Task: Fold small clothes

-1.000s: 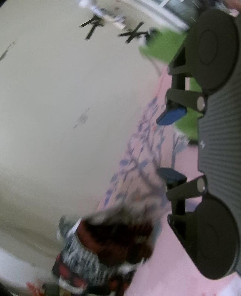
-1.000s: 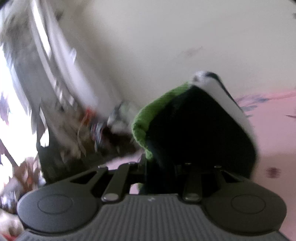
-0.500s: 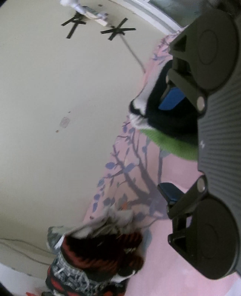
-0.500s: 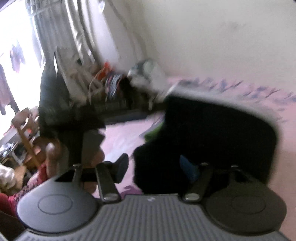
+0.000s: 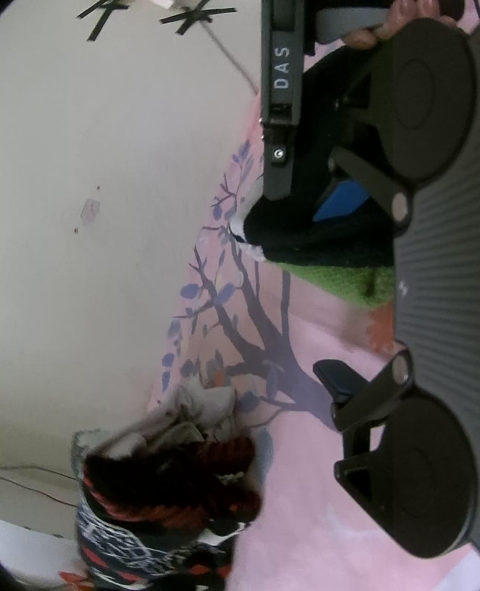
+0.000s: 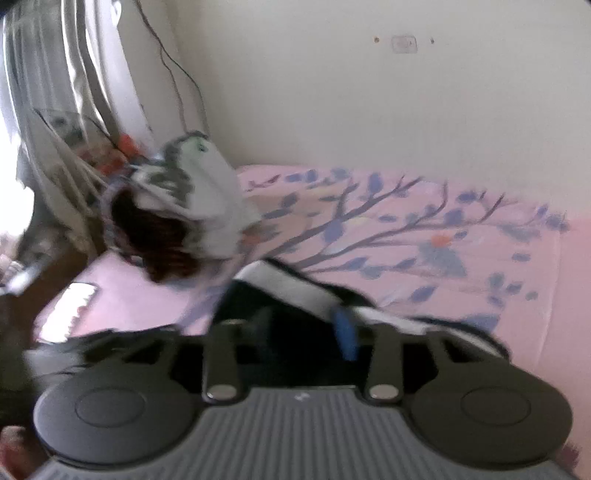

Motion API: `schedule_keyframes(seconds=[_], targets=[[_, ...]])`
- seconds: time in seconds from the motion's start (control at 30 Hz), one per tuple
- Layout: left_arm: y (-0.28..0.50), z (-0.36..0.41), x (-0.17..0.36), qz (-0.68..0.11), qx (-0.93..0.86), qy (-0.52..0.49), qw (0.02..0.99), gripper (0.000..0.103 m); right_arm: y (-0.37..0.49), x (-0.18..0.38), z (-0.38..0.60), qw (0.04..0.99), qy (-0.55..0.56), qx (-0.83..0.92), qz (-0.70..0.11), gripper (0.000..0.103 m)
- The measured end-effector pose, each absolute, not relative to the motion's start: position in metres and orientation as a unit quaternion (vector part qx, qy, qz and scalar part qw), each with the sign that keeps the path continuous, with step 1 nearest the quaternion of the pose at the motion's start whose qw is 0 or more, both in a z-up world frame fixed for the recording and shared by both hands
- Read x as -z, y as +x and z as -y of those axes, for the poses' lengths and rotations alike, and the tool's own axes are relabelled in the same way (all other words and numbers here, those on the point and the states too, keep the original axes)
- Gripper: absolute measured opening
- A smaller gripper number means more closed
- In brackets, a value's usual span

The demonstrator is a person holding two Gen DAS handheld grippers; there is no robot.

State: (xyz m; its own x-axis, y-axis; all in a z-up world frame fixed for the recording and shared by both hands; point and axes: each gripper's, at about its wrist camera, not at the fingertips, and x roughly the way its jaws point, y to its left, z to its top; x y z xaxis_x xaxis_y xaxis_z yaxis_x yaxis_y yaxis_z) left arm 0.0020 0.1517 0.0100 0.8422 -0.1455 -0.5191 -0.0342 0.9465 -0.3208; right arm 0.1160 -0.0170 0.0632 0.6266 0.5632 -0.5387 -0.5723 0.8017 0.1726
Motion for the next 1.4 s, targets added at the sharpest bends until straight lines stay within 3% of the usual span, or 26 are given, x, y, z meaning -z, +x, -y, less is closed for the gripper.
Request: schedule_keyframes(seconds=[0.17,0.23,0.27,0.3,0.43,0.8,0.87,1.1,1.4], targets=[[0.003,-0.150,-0.010,-0.282,0.024,-0.155,0.947,0.098,0.106,-0.065,0.031,0.902,0.009,-0.324,-0.286,0.027],[0.002,-0.149,-0.010,-0.282,0.021,-0.150,0.947,0.103,0.093,-0.067,0.041,0.902,0.035,-0.336,-0.269,0.043],[0.002,-0.149,-0.010,-0.283,0.023,-0.150,0.947,0.103,0.082,-0.070,0.050,0.903,0.053,-0.341,-0.257,0.057],[0.001,-0.149,-0.010,-0.283,0.025,-0.152,0.947,0.103,0.071,-0.072,0.060,0.906,0.070,-0.340,-0.243,0.066],[-0.001,-0.151,-0.009,-0.287,0.041,-0.165,0.943,0.103,0.028,-0.066,0.109,0.924,0.112,-0.303,-0.204,0.070],[-0.017,-0.134,-0.019,-0.292,0.077,-0.104,0.948,0.103,0.029,-0.006,0.140,0.882,0.203,-0.306,-0.295,0.079],[-0.017,-0.132,-0.018,-0.297,0.075,-0.100,0.947,0.103,0.034,-0.008,0.130,0.879,0.198,-0.320,-0.294,0.097],[-0.015,-0.132,-0.017,-0.299,0.074,-0.100,0.946,0.103,0.029,-0.007,0.108,0.890,0.137,-0.328,-0.286,0.097],[-0.015,-0.132,-0.017,-0.302,0.077,-0.108,0.944,0.103,0.032,-0.003,0.122,0.877,0.181,-0.342,-0.286,0.097]])
